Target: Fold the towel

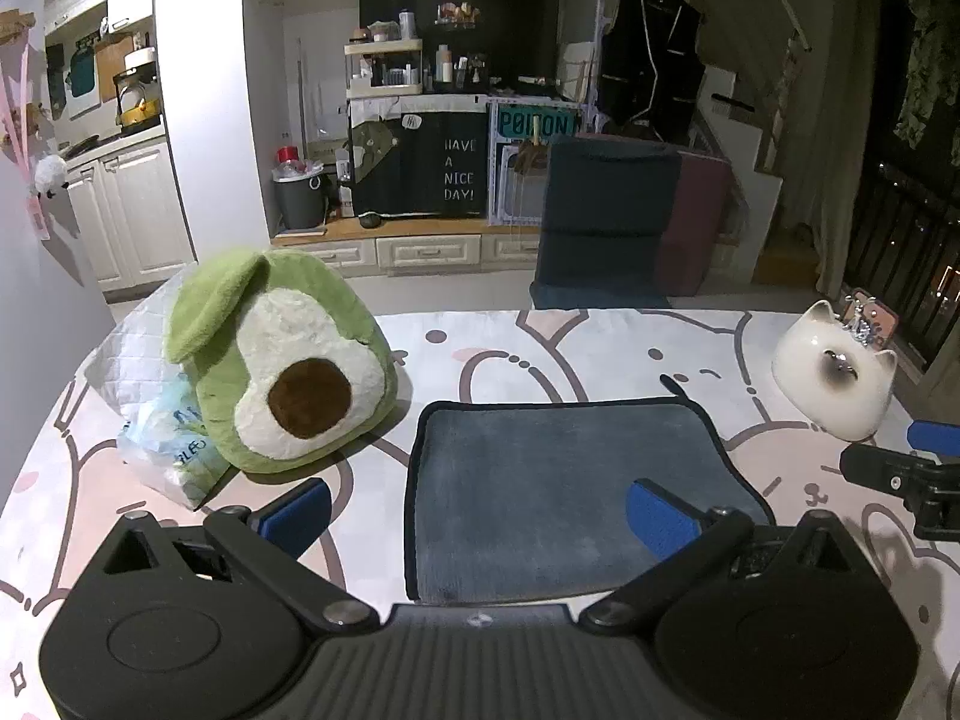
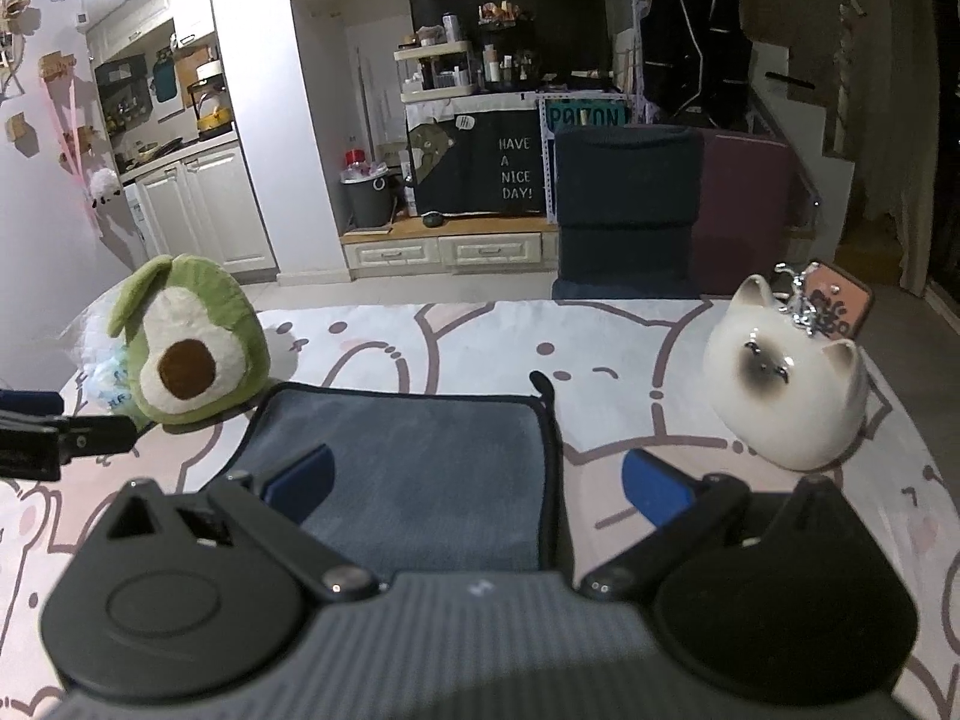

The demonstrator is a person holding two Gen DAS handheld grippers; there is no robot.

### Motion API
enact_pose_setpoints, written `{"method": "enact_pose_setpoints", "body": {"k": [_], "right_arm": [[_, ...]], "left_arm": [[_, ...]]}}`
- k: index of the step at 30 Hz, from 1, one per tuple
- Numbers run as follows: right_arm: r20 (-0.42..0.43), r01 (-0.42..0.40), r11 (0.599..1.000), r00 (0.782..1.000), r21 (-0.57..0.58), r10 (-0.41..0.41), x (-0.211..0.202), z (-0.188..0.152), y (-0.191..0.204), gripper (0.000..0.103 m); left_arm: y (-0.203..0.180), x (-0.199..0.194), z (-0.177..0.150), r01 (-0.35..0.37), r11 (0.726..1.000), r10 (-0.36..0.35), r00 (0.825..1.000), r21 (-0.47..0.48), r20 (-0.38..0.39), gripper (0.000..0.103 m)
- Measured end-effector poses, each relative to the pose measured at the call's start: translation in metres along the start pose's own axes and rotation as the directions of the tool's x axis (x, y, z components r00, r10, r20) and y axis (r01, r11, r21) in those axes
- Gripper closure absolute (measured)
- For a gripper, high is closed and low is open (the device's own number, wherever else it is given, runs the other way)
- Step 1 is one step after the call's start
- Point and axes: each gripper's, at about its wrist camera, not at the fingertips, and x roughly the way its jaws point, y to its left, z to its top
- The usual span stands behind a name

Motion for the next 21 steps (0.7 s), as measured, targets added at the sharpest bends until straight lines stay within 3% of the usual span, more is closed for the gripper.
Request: {"method": "enact_pose_setpoints", "body": {"k": [21], "right_arm": [[0.084,0.015,0.998,0.996,-0.06,-0.01,-0.076,-0.03,0.01,0.0]], "left_arm": [[-0.01,-0.07,-0.026,0.013,1.0,-0.014,0.998,0.014,0.055,0.0]]}}
